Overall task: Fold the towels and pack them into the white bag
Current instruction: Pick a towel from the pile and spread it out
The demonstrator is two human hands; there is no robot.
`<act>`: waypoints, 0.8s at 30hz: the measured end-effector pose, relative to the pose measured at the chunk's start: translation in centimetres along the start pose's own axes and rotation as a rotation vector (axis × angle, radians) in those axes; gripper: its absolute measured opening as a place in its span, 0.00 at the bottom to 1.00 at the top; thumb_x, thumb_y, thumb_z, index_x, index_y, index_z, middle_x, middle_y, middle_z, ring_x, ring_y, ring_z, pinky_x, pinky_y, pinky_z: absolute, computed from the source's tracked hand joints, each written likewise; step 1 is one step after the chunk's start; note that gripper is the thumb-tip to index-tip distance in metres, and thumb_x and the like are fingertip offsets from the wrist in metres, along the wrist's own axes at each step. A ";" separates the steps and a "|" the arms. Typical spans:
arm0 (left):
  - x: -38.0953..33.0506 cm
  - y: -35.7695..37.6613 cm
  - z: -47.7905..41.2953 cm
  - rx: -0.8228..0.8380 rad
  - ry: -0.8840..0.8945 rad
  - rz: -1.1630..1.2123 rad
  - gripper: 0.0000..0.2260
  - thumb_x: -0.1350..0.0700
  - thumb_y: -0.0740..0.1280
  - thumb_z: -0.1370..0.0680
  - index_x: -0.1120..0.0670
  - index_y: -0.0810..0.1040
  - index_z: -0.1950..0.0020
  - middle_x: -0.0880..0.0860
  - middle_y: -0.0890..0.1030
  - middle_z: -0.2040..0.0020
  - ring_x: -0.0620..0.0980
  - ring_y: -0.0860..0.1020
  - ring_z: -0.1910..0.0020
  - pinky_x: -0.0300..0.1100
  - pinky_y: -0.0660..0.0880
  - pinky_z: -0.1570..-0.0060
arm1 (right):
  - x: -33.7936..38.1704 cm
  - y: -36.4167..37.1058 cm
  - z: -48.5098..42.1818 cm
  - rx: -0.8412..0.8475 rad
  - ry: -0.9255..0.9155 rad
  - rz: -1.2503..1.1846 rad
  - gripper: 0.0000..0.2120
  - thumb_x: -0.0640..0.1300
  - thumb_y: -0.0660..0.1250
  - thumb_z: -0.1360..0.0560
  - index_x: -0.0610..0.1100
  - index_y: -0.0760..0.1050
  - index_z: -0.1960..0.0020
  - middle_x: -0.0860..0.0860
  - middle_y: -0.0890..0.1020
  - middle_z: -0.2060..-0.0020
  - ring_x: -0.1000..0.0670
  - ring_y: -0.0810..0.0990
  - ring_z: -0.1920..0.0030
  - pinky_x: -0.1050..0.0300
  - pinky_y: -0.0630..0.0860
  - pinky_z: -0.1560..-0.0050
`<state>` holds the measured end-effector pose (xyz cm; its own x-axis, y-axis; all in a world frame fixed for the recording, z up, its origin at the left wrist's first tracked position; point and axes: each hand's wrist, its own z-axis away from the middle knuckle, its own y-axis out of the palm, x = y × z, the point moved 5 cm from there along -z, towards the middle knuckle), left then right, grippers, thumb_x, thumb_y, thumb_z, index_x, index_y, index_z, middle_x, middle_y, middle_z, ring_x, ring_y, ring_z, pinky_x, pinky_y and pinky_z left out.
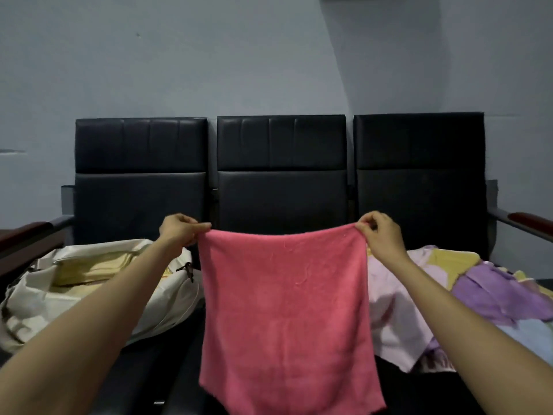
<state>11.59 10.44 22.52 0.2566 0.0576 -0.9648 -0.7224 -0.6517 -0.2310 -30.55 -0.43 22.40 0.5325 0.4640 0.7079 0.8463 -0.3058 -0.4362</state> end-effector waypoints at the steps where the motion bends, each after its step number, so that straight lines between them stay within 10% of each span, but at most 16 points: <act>1: 1.7 1.4 -1.2 0.004 -0.029 0.004 0.12 0.62 0.78 0.33 0.60 0.76 0.58 0.56 0.76 0.67 0.48 0.74 0.71 0.35 0.76 0.75 | -1.8 1.5 -0.2 0.026 0.041 0.006 0.03 0.39 0.69 0.25 0.44 0.76 0.57 0.46 0.78 0.57 0.45 0.79 0.58 0.53 0.75 0.56; 9: 12.4 7.4 -4.6 0.041 -0.171 -0.010 0.13 0.67 0.74 0.30 0.56 0.70 0.61 0.57 0.75 0.67 0.46 0.73 0.75 0.36 0.73 0.74 | -9.9 9.2 2.2 0.153 0.250 -0.091 0.02 0.39 0.65 0.22 0.41 0.75 0.54 0.48 0.79 0.64 0.49 0.78 0.69 0.63 0.73 0.70; 13: 13.9 7.4 -1.3 0.114 -0.254 0.050 0.14 0.74 0.65 0.27 0.58 0.68 0.66 0.55 0.70 0.73 0.45 0.70 0.80 0.31 0.66 0.82 | -12.3 9.6 5.1 0.295 0.436 -0.257 0.04 0.39 0.66 0.22 0.42 0.73 0.56 0.41 0.79 0.65 0.45 0.77 0.67 0.49 0.78 0.59; 24: 18.9 5.2 7.3 0.379 -0.439 -0.200 0.13 0.71 0.61 0.26 0.59 0.69 0.67 0.56 0.69 0.68 0.50 0.70 0.70 0.34 0.72 0.78 | -13.2 5.9 13.4 0.837 0.258 0.013 0.05 0.36 0.69 0.25 0.39 0.75 0.59 0.47 0.79 0.64 0.52 0.77 0.68 0.58 0.74 0.65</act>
<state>7.94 13.67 2.14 0.1805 0.5100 -0.8410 -0.8865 -0.2860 -0.3637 -32.38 2.80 3.01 0.6080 0.2309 0.7596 0.6266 0.4480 -0.6377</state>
